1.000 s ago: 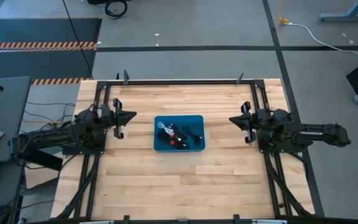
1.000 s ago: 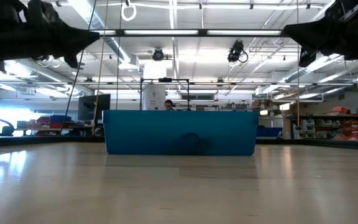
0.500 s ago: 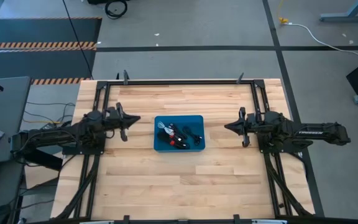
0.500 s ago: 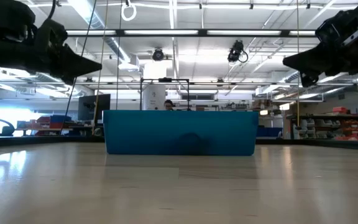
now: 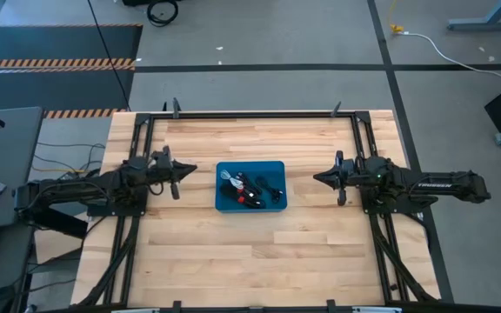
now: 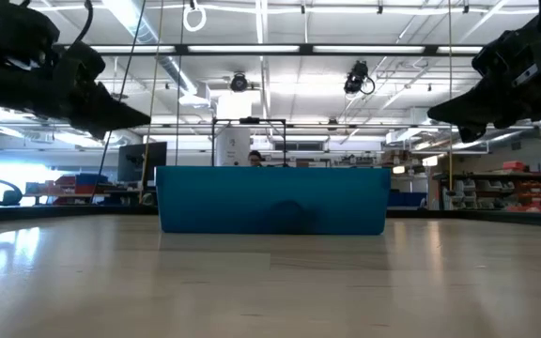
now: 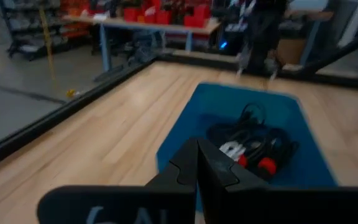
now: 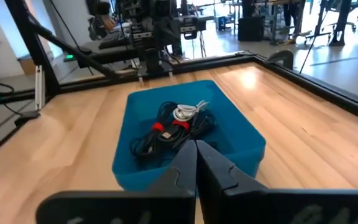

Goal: Pick and place USB-C Cables
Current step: Return to Home Position

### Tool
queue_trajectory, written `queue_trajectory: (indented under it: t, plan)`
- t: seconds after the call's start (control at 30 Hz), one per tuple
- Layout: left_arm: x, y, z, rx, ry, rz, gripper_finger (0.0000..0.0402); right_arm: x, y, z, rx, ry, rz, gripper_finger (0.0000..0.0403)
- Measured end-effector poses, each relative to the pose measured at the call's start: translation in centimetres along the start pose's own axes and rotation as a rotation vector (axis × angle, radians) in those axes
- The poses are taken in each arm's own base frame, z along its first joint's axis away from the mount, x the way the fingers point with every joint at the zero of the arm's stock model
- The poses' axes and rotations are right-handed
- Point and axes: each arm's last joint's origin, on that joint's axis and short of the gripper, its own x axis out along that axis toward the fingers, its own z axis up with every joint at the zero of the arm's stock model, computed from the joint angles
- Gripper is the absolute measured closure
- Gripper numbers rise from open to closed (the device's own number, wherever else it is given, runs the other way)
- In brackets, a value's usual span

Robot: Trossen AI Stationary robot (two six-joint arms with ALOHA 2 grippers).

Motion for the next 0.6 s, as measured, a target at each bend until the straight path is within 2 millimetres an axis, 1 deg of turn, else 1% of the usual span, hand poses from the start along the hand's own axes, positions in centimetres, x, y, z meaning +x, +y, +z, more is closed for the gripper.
queue_trajectory:
  t: [0.1, 0.3, 0.4, 0.5, 0.6]
  plan:
    - [0.0, 0.0, -0.4, 0.006, 0.042, 0.015, 0.0397, 0.0, 0.0, 0.0, -0.023, 0.005, 0.001, 0.0395]
    - [0.0, 0.0, -0.4, 0.007, 0.041, 0.012, 0.0390, 0.0, 0.0, 0.0, -0.019, 0.005, 0.001, 0.0389]
    - [0.0, -0.1, 0.2, 0.002, -0.025, 0.008, 0.0387, 0.0, 0.0, 0.2, -0.022, -0.024, 0.004, 0.0390]
    - [-0.1, -0.3, 0.9, -0.001, -0.097, -0.011, 0.0391, 0.0, 0.1, 0.8, -0.028, -0.079, 0.010, 0.0392]
    - [-0.1, -0.5, 0.9, -0.013, -0.099, -0.006, 0.0397, 0.0, 0.1, 0.9, -0.017, -0.087, 0.012, 0.0391]
